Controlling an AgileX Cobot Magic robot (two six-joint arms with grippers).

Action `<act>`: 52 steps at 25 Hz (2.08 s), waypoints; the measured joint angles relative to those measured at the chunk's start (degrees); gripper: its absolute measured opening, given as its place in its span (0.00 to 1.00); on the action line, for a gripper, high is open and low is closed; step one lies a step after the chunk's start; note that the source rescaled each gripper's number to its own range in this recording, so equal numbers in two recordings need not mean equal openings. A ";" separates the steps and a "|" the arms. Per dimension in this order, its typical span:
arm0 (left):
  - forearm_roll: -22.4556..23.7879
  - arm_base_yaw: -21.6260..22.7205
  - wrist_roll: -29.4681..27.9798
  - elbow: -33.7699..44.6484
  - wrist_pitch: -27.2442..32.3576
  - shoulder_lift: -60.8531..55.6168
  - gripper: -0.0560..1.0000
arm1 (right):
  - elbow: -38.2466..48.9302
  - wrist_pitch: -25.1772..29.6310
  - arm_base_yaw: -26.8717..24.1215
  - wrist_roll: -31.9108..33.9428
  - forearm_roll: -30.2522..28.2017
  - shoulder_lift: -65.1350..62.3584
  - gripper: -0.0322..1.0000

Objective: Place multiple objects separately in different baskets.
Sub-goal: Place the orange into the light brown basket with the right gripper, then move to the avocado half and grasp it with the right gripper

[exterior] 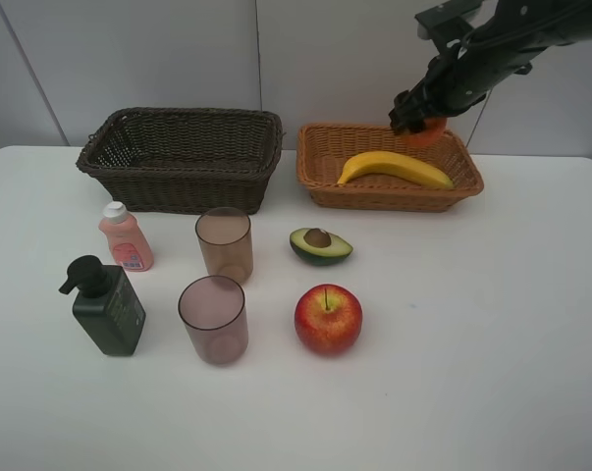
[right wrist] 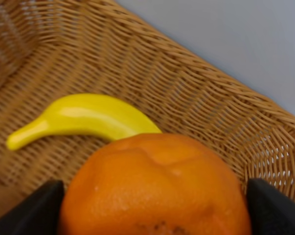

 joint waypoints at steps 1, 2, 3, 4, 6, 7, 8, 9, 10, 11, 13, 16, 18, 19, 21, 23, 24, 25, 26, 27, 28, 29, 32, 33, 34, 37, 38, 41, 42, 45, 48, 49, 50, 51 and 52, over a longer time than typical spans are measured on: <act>0.00 0.00 0.00 0.00 0.00 0.00 0.98 | 0.00 -0.97 -0.23 -0.05 0.10 0.74 0.64; 0.00 0.00 0.00 0.00 0.00 0.00 0.98 | 0.00 -2.07 -0.33 -0.05 0.17 1.53 0.64; 0.00 0.00 0.00 0.00 0.00 0.00 0.98 | 0.00 -3.08 -0.38 -0.05 0.38 2.18 0.64; 0.00 0.00 0.00 0.00 0.00 0.00 0.98 | 0.00 -3.94 -0.38 -0.05 0.63 2.74 0.64; 0.00 0.00 0.00 0.00 0.00 0.00 0.98 | 0.00 -5.63 -0.38 -0.05 0.87 3.47 0.64; 0.00 0.00 0.00 0.00 0.00 0.00 0.98 | 0.00 -6.49 -0.38 -0.05 1.05 3.83 0.64; 0.00 0.00 0.00 0.00 0.00 0.00 0.98 | 0.00 -7.19 -0.38 -0.05 1.35 3.96 0.64; 0.00 0.00 0.00 0.00 0.00 0.00 0.98 | 0.00 -7.83 -0.38 -0.05 1.90 4.17 0.64; 0.00 0.00 0.00 0.00 0.00 0.00 0.98 | 0.00 -8.20 -0.38 -0.05 2.30 4.35 0.64; 0.00 0.00 0.00 0.00 0.00 0.00 0.98 | 0.00 -8.45 -0.38 -0.05 2.62 4.59 0.64; 0.00 0.00 0.00 0.00 0.00 0.00 0.98 | 0.00 -8.43 -0.38 -0.05 2.98 4.90 0.64; 0.00 0.00 0.00 0.00 0.00 0.00 0.98 | 0.00 -8.43 -0.38 -0.05 3.40 5.24 0.64; 0.00 0.00 0.00 0.00 0.00 0.00 0.98 | 0.00 -8.43 -0.38 -0.05 3.40 5.24 0.64; 0.00 0.00 0.00 0.00 0.00 0.00 0.98 | 0.00 -8.43 -0.38 -0.05 3.40 5.24 0.64; 0.00 0.00 0.00 0.00 0.00 0.00 0.98 | 0.00 -8.43 -0.38 -0.05 3.40 5.24 0.64; 0.00 0.00 0.00 0.00 0.00 0.00 0.98 | 0.00 -8.37 -0.38 -0.05 3.40 5.24 0.64; 0.00 0.00 0.00 0.00 0.00 0.00 0.98 | 0.00 -8.37 -0.38 -0.05 3.40 5.24 0.64; 0.00 0.00 0.00 0.00 0.00 0.00 0.98 | 0.00 -8.37 -0.38 -0.05 3.40 5.24 0.64; 0.00 0.00 0.00 0.00 0.00 0.00 0.98 | 0.00 -8.37 -0.38 -0.05 3.40 5.24 0.64; 0.00 0.00 0.00 0.00 0.00 0.00 0.98 | 0.00 -8.32 -0.38 -0.05 3.46 5.24 0.64; 0.00 0.00 0.00 0.00 0.00 0.00 0.98 | 0.00 -8.31 -0.38 -0.05 3.46 5.24 0.64; 0.00 0.00 0.00 0.00 0.00 0.00 0.98 | 0.00 -8.31 -0.38 -0.05 3.46 5.24 0.64; 0.00 0.00 0.00 0.00 0.00 0.00 0.98 | 0.00 -8.37 -0.38 -0.05 3.40 5.24 0.64; 0.00 0.00 0.00 0.00 0.00 0.00 0.98 | 0.00 -8.37 -0.38 -0.05 3.27 5.24 0.64; 0.00 0.00 0.00 0.00 0.00 0.00 0.98 | 0.00 -8.37 -0.38 -0.05 3.01 5.24 0.67; 0.00 0.00 0.00 0.00 0.00 0.00 0.98 | -0.04 -8.42 -0.38 -0.05 2.51 5.24 0.89; 0.00 0.00 0.00 0.00 0.00 0.00 0.98 | -0.04 -8.42 -0.38 -0.05 2.46 5.24 0.93; 0.00 0.00 0.00 0.00 0.00 0.00 0.98 | -0.04 -8.42 -0.38 -0.05 2.41 5.24 0.98; 0.00 0.00 0.00 0.00 0.00 0.00 0.98 | -0.04 -8.42 -0.38 -0.05 2.41 5.24 0.98; 0.00 0.00 0.00 0.00 0.00 0.00 0.98 | -0.04 -8.37 -0.38 -0.05 2.41 5.24 0.98; 0.00 0.00 0.00 0.00 0.00 0.00 0.98 | -0.04 -8.37 -0.38 -0.05 2.41 5.24 0.98; 0.00 0.00 0.00 0.00 0.00 0.00 0.98 | -0.04 -8.37 -0.38 -0.05 2.41 5.24 0.99; 0.00 0.00 0.00 0.00 0.00 0.00 0.98 | -0.04 -8.37 -0.38 -0.05 2.41 5.24 0.99; 0.00 0.00 0.00 0.00 0.00 0.00 0.98 | -0.04 -8.37 -0.38 -0.05 2.41 5.24 0.99; 0.00 0.00 0.00 0.00 0.00 0.00 0.98 | -0.04 -8.37 -0.38 -0.05 2.41 5.24 0.99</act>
